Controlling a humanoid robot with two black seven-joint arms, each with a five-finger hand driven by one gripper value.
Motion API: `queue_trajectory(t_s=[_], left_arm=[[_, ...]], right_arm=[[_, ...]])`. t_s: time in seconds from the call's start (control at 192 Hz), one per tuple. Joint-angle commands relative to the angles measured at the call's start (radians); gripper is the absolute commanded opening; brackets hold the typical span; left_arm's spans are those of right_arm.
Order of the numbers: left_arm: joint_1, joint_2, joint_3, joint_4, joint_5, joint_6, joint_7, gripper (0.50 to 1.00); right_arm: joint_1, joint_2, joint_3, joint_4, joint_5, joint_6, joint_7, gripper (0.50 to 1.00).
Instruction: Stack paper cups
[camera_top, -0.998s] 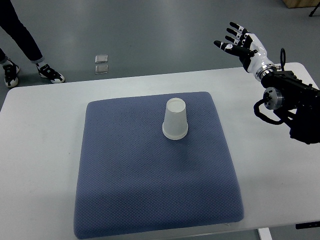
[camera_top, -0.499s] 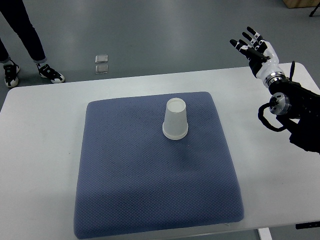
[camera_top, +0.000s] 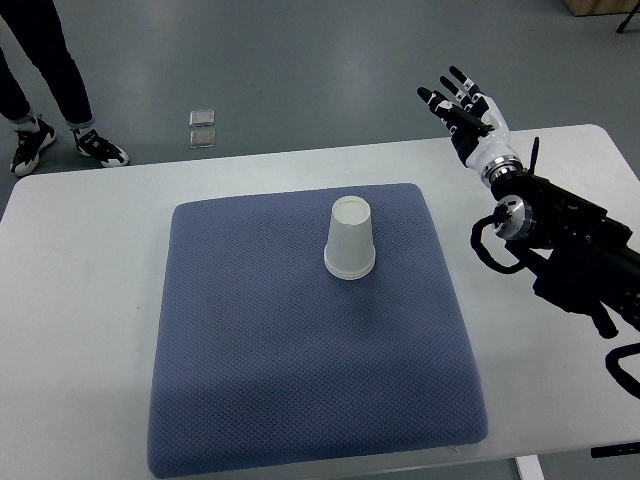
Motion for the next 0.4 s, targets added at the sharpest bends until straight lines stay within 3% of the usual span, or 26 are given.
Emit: queue_trajectory(t_s=[0.0, 0.39], left_arm=[[0.0, 0.0, 0.0, 0.0, 0.001, 0.0, 0.0, 1.0], [0.0, 0.0, 0.0, 0.0, 0.0, 0.0, 0.0, 1.0]], right_arm=[[-0.007, 0.003, -0.003, 0.0, -0.005, 0.0, 0.002, 0.913], [-0.004, -0.012, 0.0, -0.001, -0.011, -0.023, 0.007, 0.913]])
